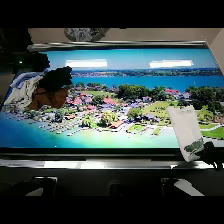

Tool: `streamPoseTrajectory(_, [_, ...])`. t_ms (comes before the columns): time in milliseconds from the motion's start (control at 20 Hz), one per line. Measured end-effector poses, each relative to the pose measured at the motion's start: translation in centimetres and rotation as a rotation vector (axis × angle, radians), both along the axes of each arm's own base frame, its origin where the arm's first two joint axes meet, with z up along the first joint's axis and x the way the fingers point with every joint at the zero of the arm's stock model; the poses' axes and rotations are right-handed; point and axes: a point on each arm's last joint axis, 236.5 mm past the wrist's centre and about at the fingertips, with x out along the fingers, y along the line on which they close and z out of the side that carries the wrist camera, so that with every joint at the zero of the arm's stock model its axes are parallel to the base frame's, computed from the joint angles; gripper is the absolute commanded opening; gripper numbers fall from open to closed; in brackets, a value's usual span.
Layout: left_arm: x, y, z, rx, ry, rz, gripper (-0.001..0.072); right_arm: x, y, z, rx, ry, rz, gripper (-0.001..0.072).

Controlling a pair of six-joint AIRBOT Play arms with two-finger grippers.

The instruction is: Fold the shirts.

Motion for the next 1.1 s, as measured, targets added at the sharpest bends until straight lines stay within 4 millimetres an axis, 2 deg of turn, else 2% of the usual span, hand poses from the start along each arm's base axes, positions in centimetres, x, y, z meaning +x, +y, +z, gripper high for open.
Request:
streamPoseTrajectory(50, [0.0,0.0,0.0,0.0,0.0,0.0,0.003,-0.2,0.0,-0.1,-0.006,0.007,-0.009,0.0457])
streamPoseTrajectory(100, [0.0,0.0,0.0,0.0,0.0,0.0,0.003,-0.4,0.0,-0.1,-0.016,0.014,-0.009,0.0654])
streamPoseTrajectory(150, [0.0,0.0,0.0,0.0,0.0,0.0,0.003,-0.4,-0.3,0.1,-0.033,0.01,-0.009,0.0685])
streamPoseTrajectory(250, [0.0,0.0,0.0,0.0,0.0,0.0,0.003,-0.4,-1.6,1.2,-0.093,0.007,0.024,0.0684])
streamPoseTrajectory(300, [0.0,0.0,0.0,0.0,0.0,0.0,0.0031,-0.6,-2.9,2.3,-0.142,0.017,0.041,0.0684])
streamPoseTrajectory(400, [0.1,0.0,0.2,-0.002,-0.009,0.0,0.003,-0.5,-6.8,5.6,-0.285,0.023,0.062,0.0682])
streamPoseTrajectory(500, [0.5,0.0,0.7,-0.007,-0.033,0.002,0.0027,1.4,-12.1,11.1,-0.505,-0.033,0.062,0.068])
streamPoseTrajectory(550, [0.8,-0.1,1.0,-0.002,-0.054,-0.003,0.0027,3.4,-14.4,14.7,-0.635,-0.089,0.072,0.0663])
streamPoseTrajectory(600, [1.2,-0.1,1.3,0.007,-0.073,-0.007,0.0027,5.8,-15.9,18.3,-0.757,-0.151,0.108,0.0663])
streamPoseTrajectory(650, [1.8,0.3,1.2,0.037,-0.08,-0.004,0.0027,8.8,-16.6,22.0,-0.883,-0.227,0.168,0.0663])
streamPoseTrajectory(700, [2.5,0.8,0.6,0.073,-0.071,0.007,0.003,12.0,-16.1,25.1,-0.98,-0.304,0.241,0.0663])
streamPoseTrajectory(750, [3.1,1.7,-0.7,0.122,-0.038,0.027,0.0073,15.5,-14.2,27.5,-1.049,-0.385,0.335,0.0663])
streamPoseTrajectory(800, [3.5,2.6,-2.4,0.16,0.01,0.049,0.0325,18.7,-11.7,28.9,-1.081,-0.452,0.427,0.0664])
streamPoseTrajectory(850, [3.8,3.4,-4.5,0.191,0.076,0.074,0.0583,21.9,-8.3,29.1,-1.075,-0.508,0.531,0.0664])
streamPoseTrajectory(900, [3.7,4.0,-6.7,0.208,0.154,0.096,0.0605,24.2,-4.9,28.2,-1.041,-0.534,0.626,0.0665])
streamPoseTrajectory(950, [2.9,4.5,-9.5,0.228,0.259,0.114,0.0603,26.0,-1.2,26.4,-0.974,-0.54,0.728,0.0665])
streamPoseTrajectory(1000, [1.8,4.8,-12.1,0.247,0.36,0.12,0.0598,27.0,2.2,24.0,-0.89,-0.521,0.818,0.0665])
streamPoseTrajectory(1100, [-1.0,4.6,-16.3,0.265,0.507,0.113,0.0596,27.0,7.6,19.0,-0.719,-0.435,0.974,0.0666])
